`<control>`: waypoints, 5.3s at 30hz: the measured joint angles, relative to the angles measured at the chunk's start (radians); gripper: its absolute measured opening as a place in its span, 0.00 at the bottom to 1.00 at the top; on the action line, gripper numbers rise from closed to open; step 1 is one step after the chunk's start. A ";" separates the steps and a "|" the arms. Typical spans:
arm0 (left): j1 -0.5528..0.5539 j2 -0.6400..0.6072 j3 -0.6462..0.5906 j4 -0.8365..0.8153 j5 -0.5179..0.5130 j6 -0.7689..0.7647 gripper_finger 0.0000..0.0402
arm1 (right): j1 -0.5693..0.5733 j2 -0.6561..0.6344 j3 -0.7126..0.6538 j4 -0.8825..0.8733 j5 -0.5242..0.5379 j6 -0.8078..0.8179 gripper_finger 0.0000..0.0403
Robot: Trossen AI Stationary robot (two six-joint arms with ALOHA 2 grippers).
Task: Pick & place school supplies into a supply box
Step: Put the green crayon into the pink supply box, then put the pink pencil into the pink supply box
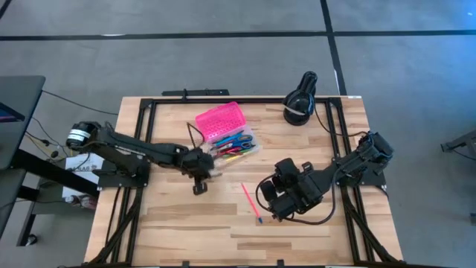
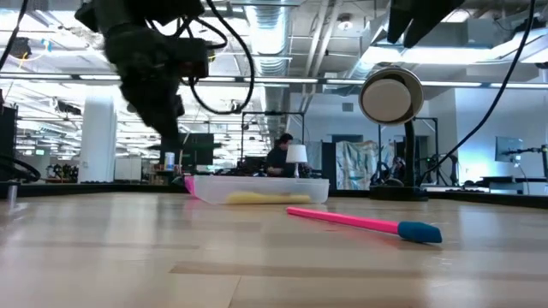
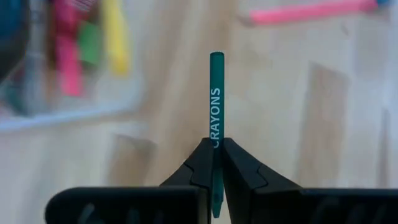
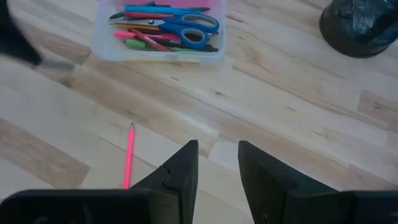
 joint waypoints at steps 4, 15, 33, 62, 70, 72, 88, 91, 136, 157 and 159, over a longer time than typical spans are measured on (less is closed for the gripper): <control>0.101 -0.023 0.004 -0.001 -0.048 0.021 0.02 | -0.001 0.020 0.000 0.026 0.003 -0.019 0.27; 0.323 0.127 0.132 0.004 -0.054 0.180 0.02 | -0.032 0.069 -0.002 0.125 -0.062 -0.117 0.27; 0.371 0.258 0.196 0.032 -0.011 0.245 0.26 | -0.048 0.066 0.000 0.195 -0.106 -0.132 0.27; 0.129 -0.534 0.156 -0.246 -0.081 0.193 0.30 | -0.175 0.272 0.000 0.542 -0.658 -0.382 0.32; 0.060 -0.712 0.156 -0.345 -0.213 0.085 0.29 | -0.168 0.311 0.000 0.561 -0.738 -0.352 0.46; 0.050 -0.739 0.156 -0.355 -0.236 0.067 0.29 | -0.164 0.311 0.001 0.566 -0.734 -0.344 0.49; 0.044 -0.756 0.155 -0.367 -0.273 0.051 0.29 | -0.147 0.383 0.000 0.558 -0.885 -0.338 0.43; 0.044 -0.754 0.155 -0.368 -0.273 0.051 0.29 | -0.137 0.412 0.000 0.577 -0.901 -0.325 0.43; 0.044 -0.742 0.155 -0.366 -0.278 0.043 0.29 | -0.134 0.464 0.002 0.543 -0.879 -0.355 0.03; 0.045 -0.742 0.155 -0.367 -0.280 0.043 0.29 | -0.130 0.469 0.056 0.472 -0.815 -0.469 0.02; 0.044 -0.742 0.155 -0.367 -0.280 0.043 0.29 | -0.129 0.472 0.074 0.447 -0.789 -0.487 0.02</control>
